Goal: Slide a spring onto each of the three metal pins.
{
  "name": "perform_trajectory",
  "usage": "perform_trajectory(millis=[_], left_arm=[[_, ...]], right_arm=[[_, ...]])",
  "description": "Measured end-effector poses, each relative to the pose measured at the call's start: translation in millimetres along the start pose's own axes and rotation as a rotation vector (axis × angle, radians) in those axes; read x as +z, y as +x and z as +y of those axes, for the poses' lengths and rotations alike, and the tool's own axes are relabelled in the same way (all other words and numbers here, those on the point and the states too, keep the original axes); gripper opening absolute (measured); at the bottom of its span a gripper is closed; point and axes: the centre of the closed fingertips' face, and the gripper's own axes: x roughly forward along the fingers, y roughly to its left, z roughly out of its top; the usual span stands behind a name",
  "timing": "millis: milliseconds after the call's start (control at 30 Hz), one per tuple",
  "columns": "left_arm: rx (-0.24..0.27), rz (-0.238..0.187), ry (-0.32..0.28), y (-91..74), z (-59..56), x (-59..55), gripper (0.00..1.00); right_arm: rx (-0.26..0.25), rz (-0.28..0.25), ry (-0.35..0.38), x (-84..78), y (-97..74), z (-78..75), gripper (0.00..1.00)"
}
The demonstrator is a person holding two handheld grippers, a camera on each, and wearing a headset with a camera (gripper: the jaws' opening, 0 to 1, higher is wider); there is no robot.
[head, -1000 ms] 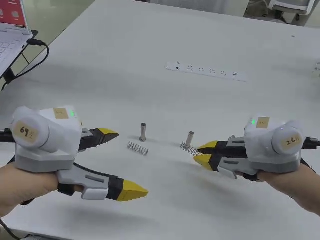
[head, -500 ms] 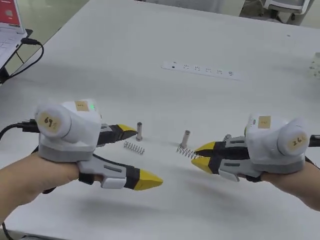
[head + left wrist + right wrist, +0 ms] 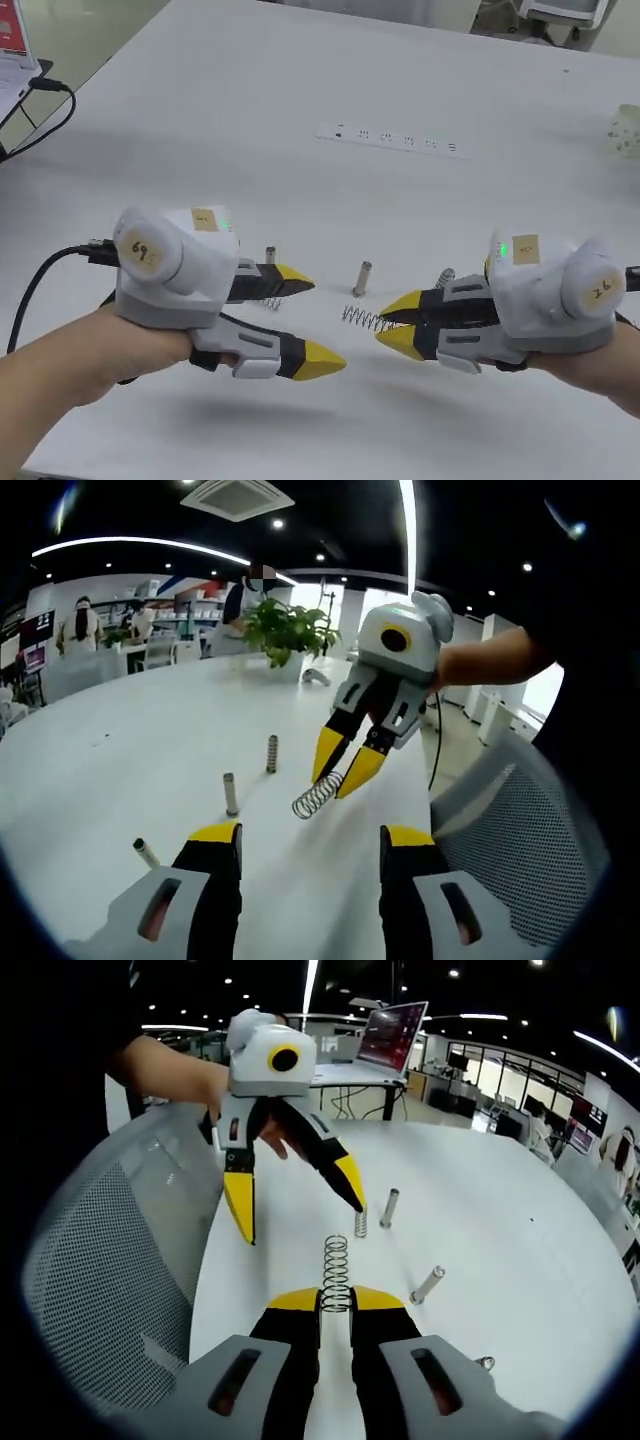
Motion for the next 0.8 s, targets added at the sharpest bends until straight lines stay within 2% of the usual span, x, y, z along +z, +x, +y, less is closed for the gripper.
perform_trajectory(millis=[200,300,367,567,800], left_arm=[[-0.027,-0.002,0.013,10.5,-4.6,3.7,0.43],[-0.052,0.001,0.005,14.3,-8.7,5.8,0.33],[-0.06,-0.007,0.016,16.7,-11.5,8.2,0.3],[-0.072,-0.015,0.021,20.3,-13.6,10.6,0.26],[-0.088,-0.041,0.011,19.1,-17.7,15.0,0.16]], right_arm=[[0.024,0.008,-0.011,-0.9,-3.0,6.7,0.08],[0.031,0.014,-0.02,-2.0,-3.9,8.9,0.08],[0.037,0.011,-0.019,-1.8,-4.8,10.1,0.08],[0.049,-0.034,0.009,9.1,-9.2,11.7,0.08],[0.056,-0.039,0.009,9.7,-11.8,12.3,0.08]])
